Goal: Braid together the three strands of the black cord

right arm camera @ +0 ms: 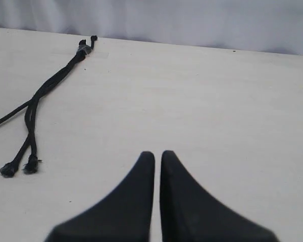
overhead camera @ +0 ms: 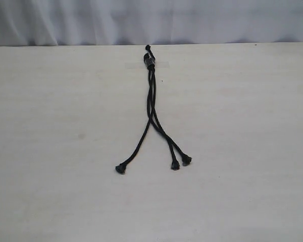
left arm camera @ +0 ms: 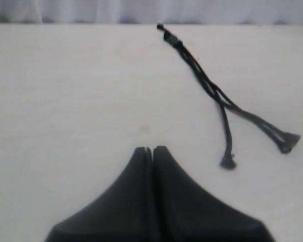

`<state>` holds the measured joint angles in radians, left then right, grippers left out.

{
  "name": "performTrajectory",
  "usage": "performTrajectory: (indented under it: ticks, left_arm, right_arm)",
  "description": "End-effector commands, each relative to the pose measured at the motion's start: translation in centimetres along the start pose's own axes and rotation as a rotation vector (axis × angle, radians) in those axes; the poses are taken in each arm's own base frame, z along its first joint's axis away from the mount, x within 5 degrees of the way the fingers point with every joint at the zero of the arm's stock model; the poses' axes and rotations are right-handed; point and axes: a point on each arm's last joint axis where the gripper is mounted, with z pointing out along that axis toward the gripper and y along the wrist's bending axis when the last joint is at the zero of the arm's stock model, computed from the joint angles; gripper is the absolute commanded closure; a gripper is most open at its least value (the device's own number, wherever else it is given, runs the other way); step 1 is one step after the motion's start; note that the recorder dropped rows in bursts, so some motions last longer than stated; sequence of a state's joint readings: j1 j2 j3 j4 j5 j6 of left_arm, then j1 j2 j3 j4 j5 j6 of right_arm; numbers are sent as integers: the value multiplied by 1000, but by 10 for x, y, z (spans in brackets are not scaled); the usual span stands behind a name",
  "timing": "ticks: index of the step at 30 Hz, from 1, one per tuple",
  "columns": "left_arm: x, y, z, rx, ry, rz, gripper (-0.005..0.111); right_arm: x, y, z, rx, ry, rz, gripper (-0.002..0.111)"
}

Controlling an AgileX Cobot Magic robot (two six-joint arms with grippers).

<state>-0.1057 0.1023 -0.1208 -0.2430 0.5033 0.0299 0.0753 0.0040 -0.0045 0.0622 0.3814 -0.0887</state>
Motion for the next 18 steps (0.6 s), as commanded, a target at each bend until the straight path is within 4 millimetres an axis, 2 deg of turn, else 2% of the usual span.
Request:
performTrajectory:
  ticks: [1,7,18]
  left_arm:
    - [20,5,8,-8,37,-15,107]
    - [20,5,8,-15,28,-18,107]
    - [18,16,8,-203,-22,-103,107]
  right_arm:
    - [-2,-1,0,8,-39,-2,104]
    - [-2,-1,0,8,-39,-2,104]
    - [-2,-1,0,8,-39,-2,104]
